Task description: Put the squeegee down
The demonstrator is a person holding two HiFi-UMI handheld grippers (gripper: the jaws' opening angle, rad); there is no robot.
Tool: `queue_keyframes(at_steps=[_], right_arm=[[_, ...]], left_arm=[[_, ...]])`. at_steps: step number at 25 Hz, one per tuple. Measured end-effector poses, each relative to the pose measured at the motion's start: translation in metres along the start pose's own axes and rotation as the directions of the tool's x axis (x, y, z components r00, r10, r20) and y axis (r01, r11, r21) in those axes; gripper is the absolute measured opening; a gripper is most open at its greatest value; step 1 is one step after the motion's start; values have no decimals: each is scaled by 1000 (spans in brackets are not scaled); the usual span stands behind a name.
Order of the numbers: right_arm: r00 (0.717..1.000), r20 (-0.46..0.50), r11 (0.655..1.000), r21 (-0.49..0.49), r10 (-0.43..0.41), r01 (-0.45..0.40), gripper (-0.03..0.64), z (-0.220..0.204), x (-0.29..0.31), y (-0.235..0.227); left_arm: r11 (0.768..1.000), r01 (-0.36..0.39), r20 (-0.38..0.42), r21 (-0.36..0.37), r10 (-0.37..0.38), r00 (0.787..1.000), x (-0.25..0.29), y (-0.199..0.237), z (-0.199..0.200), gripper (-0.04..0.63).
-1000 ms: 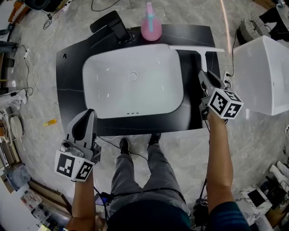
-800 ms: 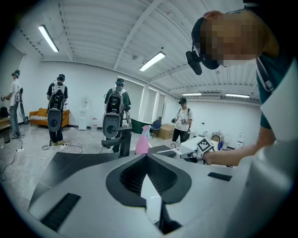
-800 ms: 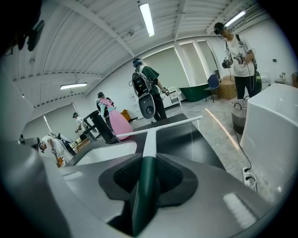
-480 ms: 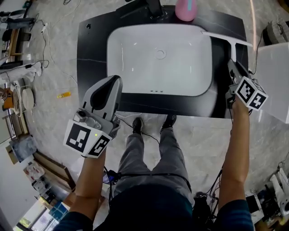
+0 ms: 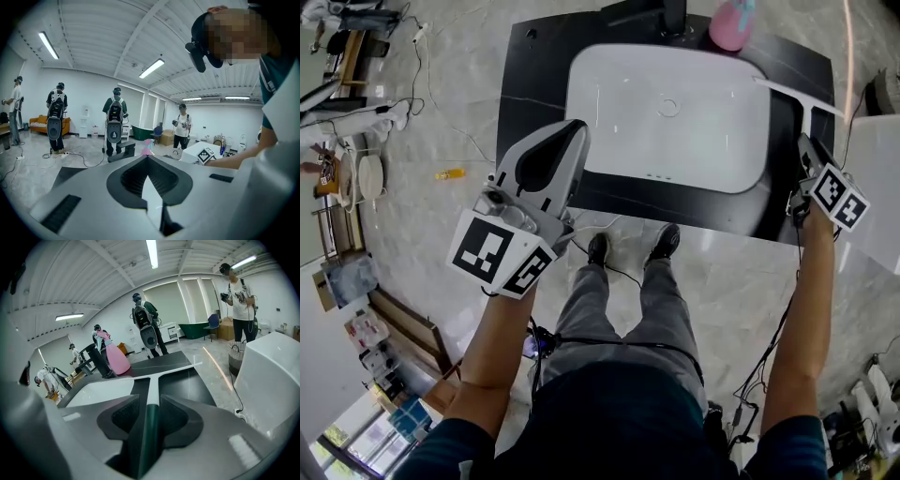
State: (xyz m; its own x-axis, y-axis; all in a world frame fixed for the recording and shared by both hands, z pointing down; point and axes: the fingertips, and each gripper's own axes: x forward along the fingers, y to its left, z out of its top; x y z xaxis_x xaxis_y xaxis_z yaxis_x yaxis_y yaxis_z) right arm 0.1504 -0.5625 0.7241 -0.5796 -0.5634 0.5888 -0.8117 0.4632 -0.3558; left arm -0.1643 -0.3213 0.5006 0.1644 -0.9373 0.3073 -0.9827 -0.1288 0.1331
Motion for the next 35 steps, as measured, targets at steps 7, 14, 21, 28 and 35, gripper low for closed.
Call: queue_keyframes(at_steps=[7,14,21,28,35], right_arm=[[993,105,999,1,-49,49,167,50,-49,16],[956,291,1000,-19,14,-9,127,125,-137,75],[894,437,995,-66,100,-79,27,176,-226,152],[845,503,982,-140,183,-130,11,196,-289,222],[799,545,956,-264,255,-126,9,203,-350,294]], left_arm=[[1000,7,50,16,-7,999,-23,1,35,3],[999,26,113,47,-31,993,-49,-1,79,3],[997,46,170,61,-56,984,-83,0,114,3],[995,64,226,73,-79,971,-117,2,139,3],[992,75,298,102,-103,949,-151,14,173,3]])
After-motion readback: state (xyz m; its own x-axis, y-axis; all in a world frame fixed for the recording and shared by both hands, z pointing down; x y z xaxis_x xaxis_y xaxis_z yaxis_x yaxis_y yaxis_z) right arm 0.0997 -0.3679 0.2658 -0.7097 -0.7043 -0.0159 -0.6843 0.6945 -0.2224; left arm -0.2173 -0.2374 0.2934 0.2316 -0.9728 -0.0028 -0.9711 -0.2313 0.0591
